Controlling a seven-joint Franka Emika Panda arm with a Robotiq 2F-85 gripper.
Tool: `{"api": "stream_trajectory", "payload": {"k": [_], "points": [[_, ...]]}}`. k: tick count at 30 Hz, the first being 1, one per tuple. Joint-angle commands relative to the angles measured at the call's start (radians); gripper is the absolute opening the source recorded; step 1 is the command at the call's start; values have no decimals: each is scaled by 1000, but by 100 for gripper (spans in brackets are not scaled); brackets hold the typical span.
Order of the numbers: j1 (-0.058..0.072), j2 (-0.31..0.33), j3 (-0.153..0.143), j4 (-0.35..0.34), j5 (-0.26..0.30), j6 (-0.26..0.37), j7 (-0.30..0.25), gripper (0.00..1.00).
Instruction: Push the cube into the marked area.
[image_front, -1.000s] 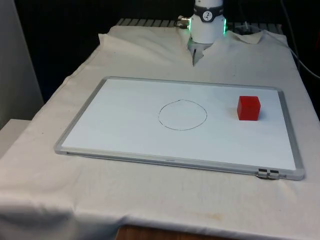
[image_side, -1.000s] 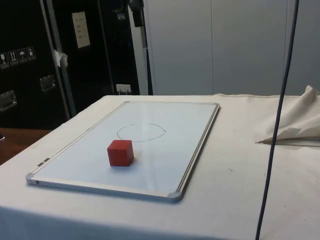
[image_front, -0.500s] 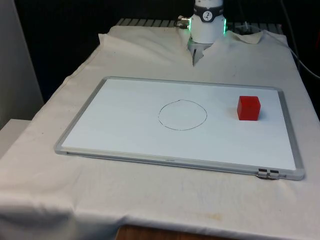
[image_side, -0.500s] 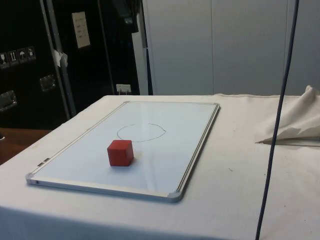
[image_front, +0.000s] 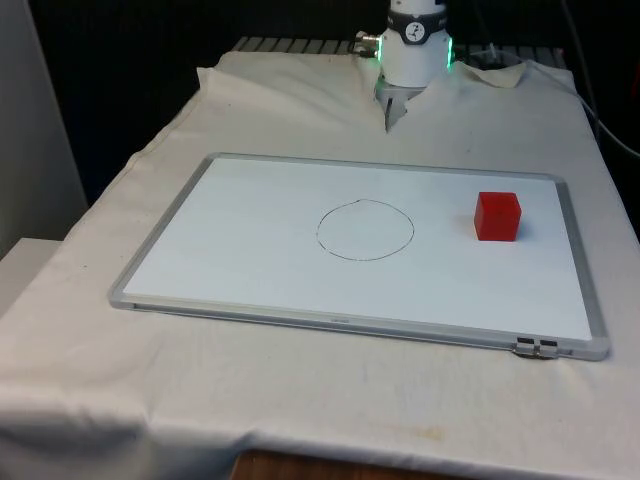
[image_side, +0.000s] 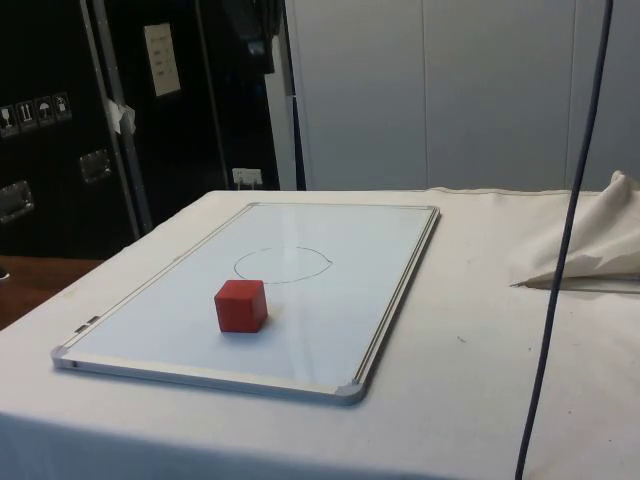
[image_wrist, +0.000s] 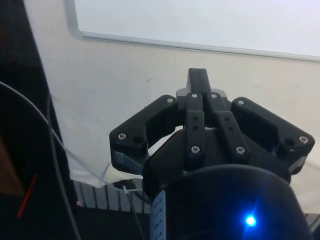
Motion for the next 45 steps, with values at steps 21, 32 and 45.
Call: {"api": "stream_trajectory", "payload": {"k": [21,32,45], "points": [[8,-23,111,-107,76,183,45,0],[10,-12,180,-188,73,299,88,0],[8,53,247,-213,73,381,128,0]]}}
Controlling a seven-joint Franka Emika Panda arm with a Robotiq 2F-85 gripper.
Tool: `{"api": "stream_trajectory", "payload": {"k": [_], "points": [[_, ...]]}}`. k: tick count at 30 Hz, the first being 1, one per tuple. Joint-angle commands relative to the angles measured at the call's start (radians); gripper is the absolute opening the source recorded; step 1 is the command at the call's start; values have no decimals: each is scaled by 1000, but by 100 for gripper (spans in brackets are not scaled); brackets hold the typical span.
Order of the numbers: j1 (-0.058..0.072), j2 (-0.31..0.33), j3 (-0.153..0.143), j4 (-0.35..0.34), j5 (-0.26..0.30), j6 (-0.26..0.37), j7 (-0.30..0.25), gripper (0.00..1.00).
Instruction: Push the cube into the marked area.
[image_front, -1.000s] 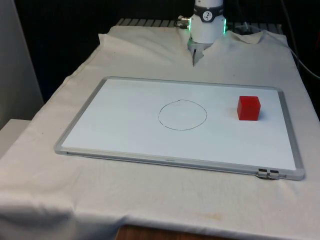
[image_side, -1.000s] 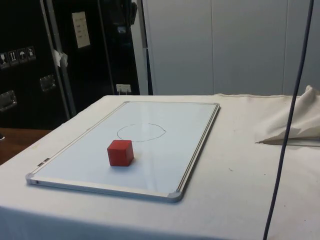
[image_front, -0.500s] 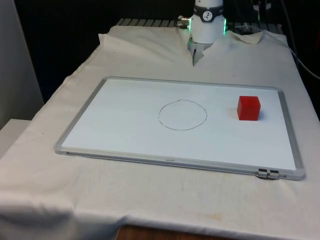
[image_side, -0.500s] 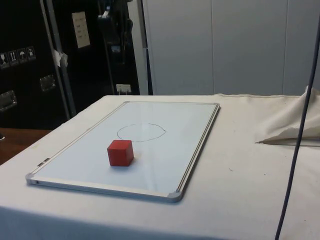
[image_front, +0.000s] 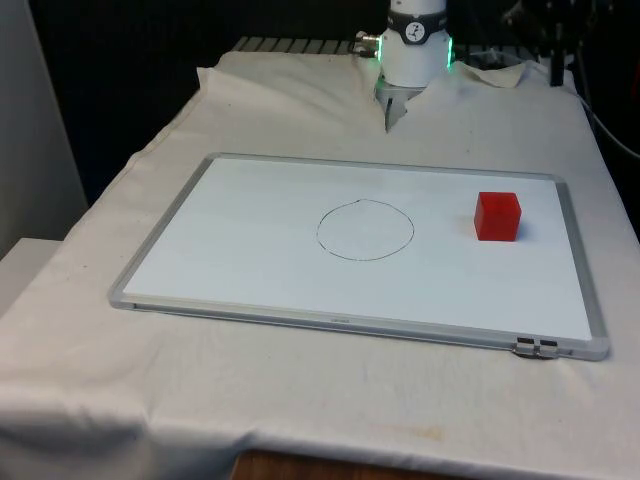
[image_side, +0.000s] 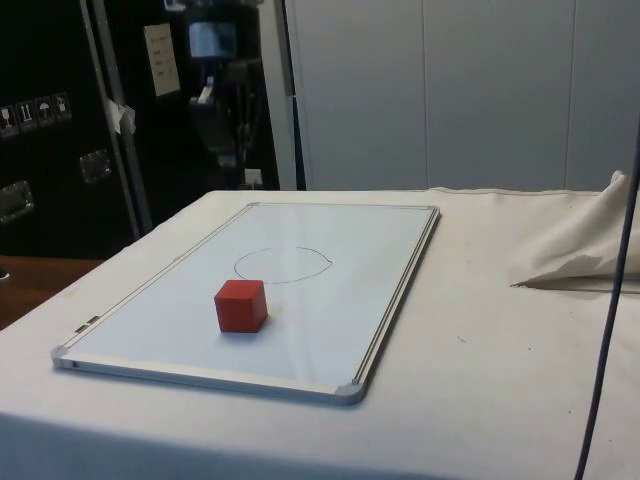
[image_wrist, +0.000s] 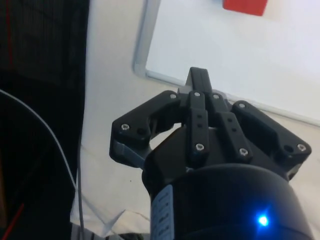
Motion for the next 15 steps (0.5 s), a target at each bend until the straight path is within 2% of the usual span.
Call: {"api": "stream_trajectory", "payload": {"k": [1,8,9,10,15], "points": [[4,18,10,-1,2,25,15,0],[4,102,49,18,1,88,52,0],[0,79,45,7,0,74,40,0],[4,102,49,18,1,88,52,0],[5,169,68,49,0,117,73,0]]}}
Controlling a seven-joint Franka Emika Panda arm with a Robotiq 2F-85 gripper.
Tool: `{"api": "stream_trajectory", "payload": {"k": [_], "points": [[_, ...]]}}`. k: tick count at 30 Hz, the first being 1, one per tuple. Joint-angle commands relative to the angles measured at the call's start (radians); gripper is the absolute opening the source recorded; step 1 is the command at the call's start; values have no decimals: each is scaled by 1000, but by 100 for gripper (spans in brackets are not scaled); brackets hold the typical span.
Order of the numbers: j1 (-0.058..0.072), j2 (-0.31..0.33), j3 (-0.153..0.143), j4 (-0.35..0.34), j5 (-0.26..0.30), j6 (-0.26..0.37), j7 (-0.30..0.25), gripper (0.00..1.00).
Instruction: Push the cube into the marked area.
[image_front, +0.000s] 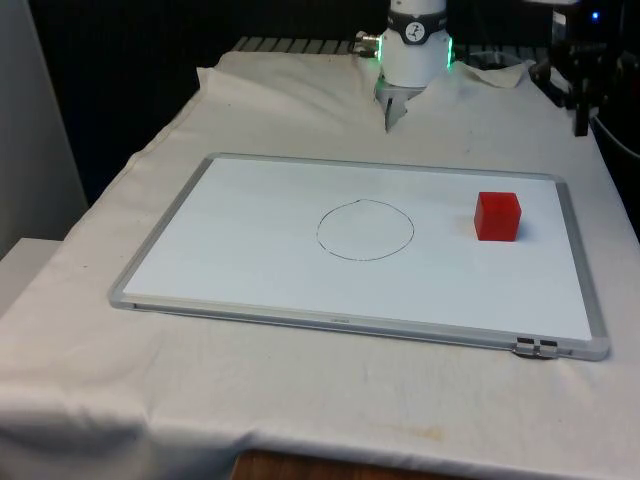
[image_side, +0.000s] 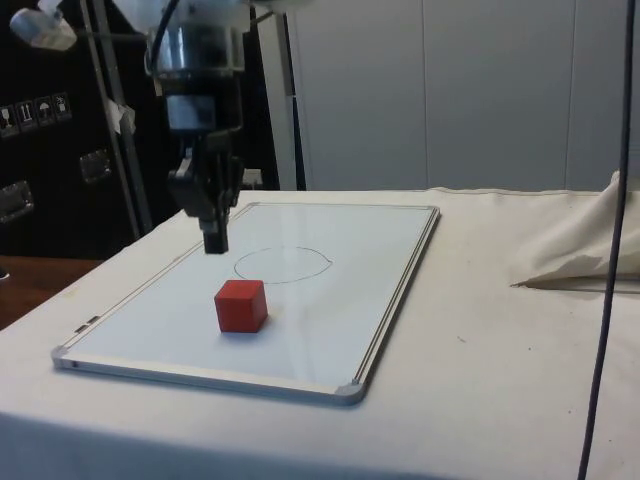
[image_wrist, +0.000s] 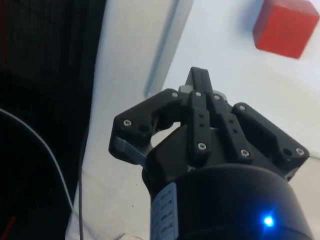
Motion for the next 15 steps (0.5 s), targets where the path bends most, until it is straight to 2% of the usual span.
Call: {"api": "stream_trajectory", "payload": {"k": [1,2,3,4,10,11,12,15], "points": [[4,22,3,11,0,13,13,0],[4,45,8,23,-1,22,19,0],[0,37,8,19,0,16,11,0],[5,57,10,30,-1,27,22,0],[8,123,24,68,-3,51,41,0],[3,128,29,71,0,49,34,0],[10,145,29,81,-4,60,48,0],[13,171,38,98,-5,70,58,0]]}}
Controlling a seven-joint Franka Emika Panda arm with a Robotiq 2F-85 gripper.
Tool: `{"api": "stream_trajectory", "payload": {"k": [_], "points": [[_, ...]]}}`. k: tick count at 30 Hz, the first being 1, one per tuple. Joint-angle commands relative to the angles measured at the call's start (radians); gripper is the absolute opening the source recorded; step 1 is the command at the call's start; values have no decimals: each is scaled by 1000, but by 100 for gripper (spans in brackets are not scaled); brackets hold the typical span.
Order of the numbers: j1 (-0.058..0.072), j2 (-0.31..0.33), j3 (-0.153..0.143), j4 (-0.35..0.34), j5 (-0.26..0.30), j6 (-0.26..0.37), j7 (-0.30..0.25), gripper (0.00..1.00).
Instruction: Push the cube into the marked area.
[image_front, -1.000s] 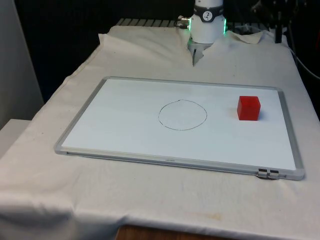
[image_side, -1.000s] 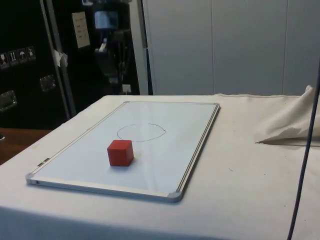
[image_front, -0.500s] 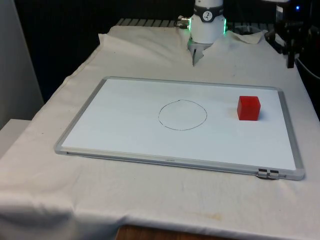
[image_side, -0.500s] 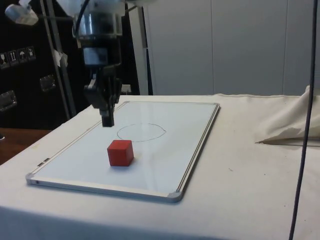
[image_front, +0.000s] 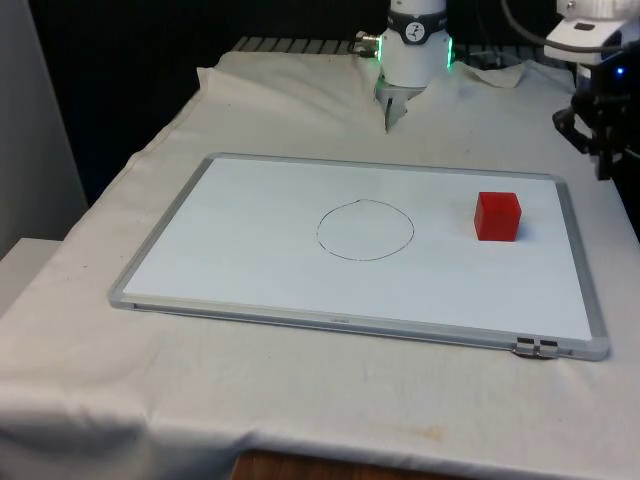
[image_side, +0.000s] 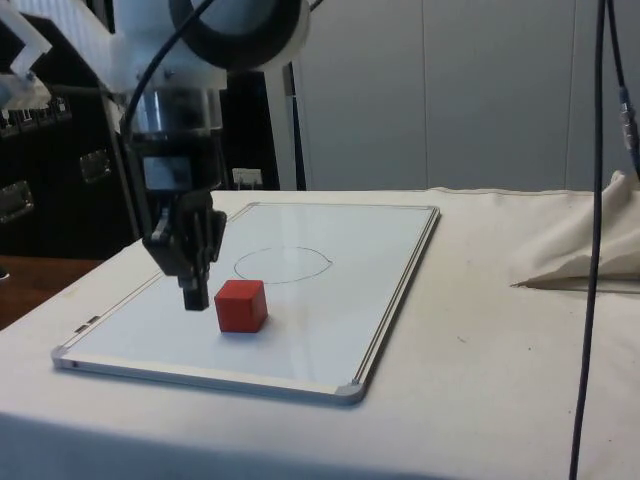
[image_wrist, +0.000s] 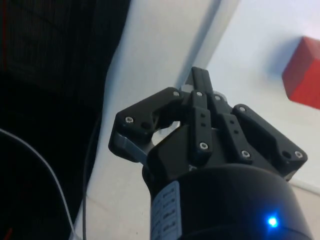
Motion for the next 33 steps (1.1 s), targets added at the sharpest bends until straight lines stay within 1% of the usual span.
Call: {"api": "stream_trajectory", "payload": {"k": [1,4,5,6,7,8,11,12,13,14,21,22,23,25,31,32,33], "points": [[7,5,-1,3,-4,9,12,0],[7,21,6,9,-5,29,19,0],[3,19,9,12,-1,14,10,0],[8,23,6,8,-5,34,20,0],[9,26,6,8,-5,39,21,0],[9,36,6,5,-4,56,21,0],[9,46,6,2,-4,73,22,0],[8,57,7,0,-2,92,22,0],[4,52,9,2,-1,74,14,0],[8,62,7,-1,-2,100,23,0],[6,108,7,-6,-1,170,23,0],[5,105,8,-2,-1,153,20,0],[3,110,7,-7,1,173,19,0],[-3,112,5,-12,5,176,10,0],[-8,117,-11,-14,2,175,-5,0],[-3,116,-15,-13,-1,171,-1,0],[-7,117,-15,-14,1,174,-7,0]]}}
